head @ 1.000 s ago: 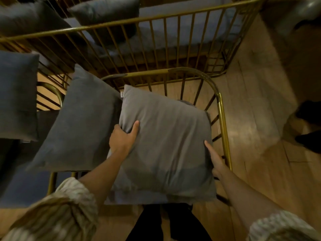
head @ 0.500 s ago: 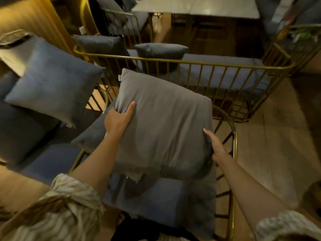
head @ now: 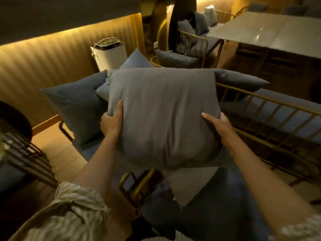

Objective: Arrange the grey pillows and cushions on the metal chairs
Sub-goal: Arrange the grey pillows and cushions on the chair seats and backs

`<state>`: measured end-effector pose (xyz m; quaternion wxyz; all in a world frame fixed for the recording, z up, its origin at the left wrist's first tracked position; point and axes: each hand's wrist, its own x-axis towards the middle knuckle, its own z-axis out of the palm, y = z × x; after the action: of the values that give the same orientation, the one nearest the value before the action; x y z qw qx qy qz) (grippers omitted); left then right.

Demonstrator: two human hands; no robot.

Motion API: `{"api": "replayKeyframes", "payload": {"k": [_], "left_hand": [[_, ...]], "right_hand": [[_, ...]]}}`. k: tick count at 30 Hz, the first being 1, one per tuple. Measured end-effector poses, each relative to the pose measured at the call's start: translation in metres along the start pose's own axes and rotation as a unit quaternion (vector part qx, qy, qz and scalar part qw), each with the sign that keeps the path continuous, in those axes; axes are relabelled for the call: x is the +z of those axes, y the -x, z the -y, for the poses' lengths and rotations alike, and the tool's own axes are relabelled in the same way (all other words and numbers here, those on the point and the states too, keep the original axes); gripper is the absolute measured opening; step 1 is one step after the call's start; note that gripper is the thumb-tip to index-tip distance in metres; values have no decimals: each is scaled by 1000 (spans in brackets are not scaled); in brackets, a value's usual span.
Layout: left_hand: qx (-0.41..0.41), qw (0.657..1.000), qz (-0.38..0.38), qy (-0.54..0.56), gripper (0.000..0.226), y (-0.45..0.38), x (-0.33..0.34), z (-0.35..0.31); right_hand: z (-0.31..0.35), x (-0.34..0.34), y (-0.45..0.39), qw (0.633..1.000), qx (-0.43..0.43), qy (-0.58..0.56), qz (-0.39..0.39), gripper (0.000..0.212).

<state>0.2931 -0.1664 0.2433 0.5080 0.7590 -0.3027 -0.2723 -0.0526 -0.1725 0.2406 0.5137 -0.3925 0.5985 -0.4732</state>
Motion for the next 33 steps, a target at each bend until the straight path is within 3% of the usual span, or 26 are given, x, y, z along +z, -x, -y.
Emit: {"api": "replayKeyframes", "payload": {"k": [4,8,13,18,24,28,31,33], "left_hand": [[-60,997,-37,40,104,-79,-50,33],[-117,987,-105,20,91,-145,-102,73],[-182,966,-180,31,92,-197,-159,138],[-233,953,-184,51,92,-220,-181,203],[-302,933,-108,162,100,-221,-156,267],[-367,913,-46,173,89,-211,-123,294],[-389,900,52,190,98,-200,-86,308],[-420,884,121,164,86,-193,-59,312]], "right_hand": [[20,109,-45,998,-14,40,51,74],[21,222,-78,992,-8,77,103,69],[-31,343,-103,975,52,138,168,73],[-88,409,-131,946,101,197,238,72],[-141,435,-184,895,146,290,305,71],[-166,429,-207,884,188,313,292,75],[-182,413,-234,882,183,354,251,105],[-192,401,-261,858,177,413,247,118]]}}
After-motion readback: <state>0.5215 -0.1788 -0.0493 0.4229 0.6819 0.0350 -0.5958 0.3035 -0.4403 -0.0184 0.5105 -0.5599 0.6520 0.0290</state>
